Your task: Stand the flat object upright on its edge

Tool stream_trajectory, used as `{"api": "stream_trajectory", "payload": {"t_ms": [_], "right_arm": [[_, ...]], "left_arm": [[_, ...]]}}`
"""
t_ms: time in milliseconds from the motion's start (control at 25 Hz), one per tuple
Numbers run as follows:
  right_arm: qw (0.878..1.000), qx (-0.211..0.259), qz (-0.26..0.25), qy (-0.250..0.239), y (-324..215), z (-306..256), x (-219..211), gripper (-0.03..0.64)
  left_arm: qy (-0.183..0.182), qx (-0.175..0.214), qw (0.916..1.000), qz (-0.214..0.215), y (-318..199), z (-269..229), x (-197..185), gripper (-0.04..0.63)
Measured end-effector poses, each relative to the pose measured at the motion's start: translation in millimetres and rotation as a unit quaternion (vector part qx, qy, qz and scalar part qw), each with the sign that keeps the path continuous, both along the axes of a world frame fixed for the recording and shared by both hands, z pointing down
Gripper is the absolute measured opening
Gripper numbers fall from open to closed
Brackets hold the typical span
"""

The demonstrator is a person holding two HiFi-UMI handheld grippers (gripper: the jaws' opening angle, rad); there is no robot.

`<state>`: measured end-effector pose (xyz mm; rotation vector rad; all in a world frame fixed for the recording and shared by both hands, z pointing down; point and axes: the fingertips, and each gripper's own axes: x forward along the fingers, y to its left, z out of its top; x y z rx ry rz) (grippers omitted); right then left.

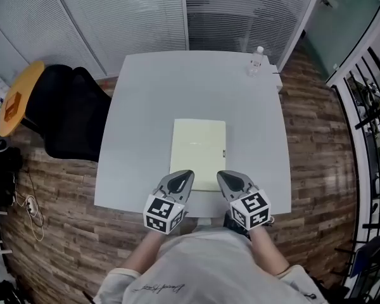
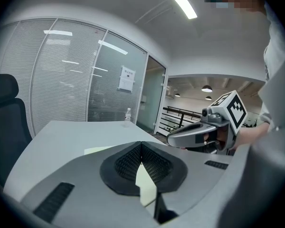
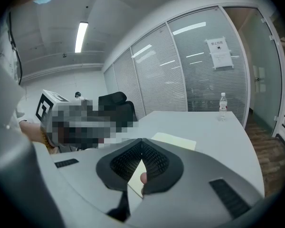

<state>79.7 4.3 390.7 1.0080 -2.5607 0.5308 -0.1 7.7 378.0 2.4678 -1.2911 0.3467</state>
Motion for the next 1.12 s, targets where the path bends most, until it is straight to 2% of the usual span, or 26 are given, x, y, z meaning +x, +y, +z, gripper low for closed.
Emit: {"api": "stream_trajectory", "payload": {"t_ms": [400,720,960,1120], "right_arm": [[1.0,-0.008,-0.009,0.002,-34.1,9.7,8.6,0.025],[1.0,-0.011,-0.006,0.001,-34.6,6.8,-11.3,0.025],[1.0,-0.014,0.025,0.005,-32.6,7.9,-19.2,0.025],[0.999,-0.017,0.036,0.009,-31.3,9.7,-22.8,0.025]], "left_arm": [[-0.004,-0.003,1.0,-0.003,-30.8,4.5,7.9,0.012],[-0.005,-0.004,1.0,0.002,-30.5,1.2,-11.9,0.012],[-0.007,-0.006,0.9995,0.03,-30.7,2.2,-25.1,0.012],[-0.006,-0.001,0.9994,0.034,-35.0,-0.8,-33.9,0.012]]}}
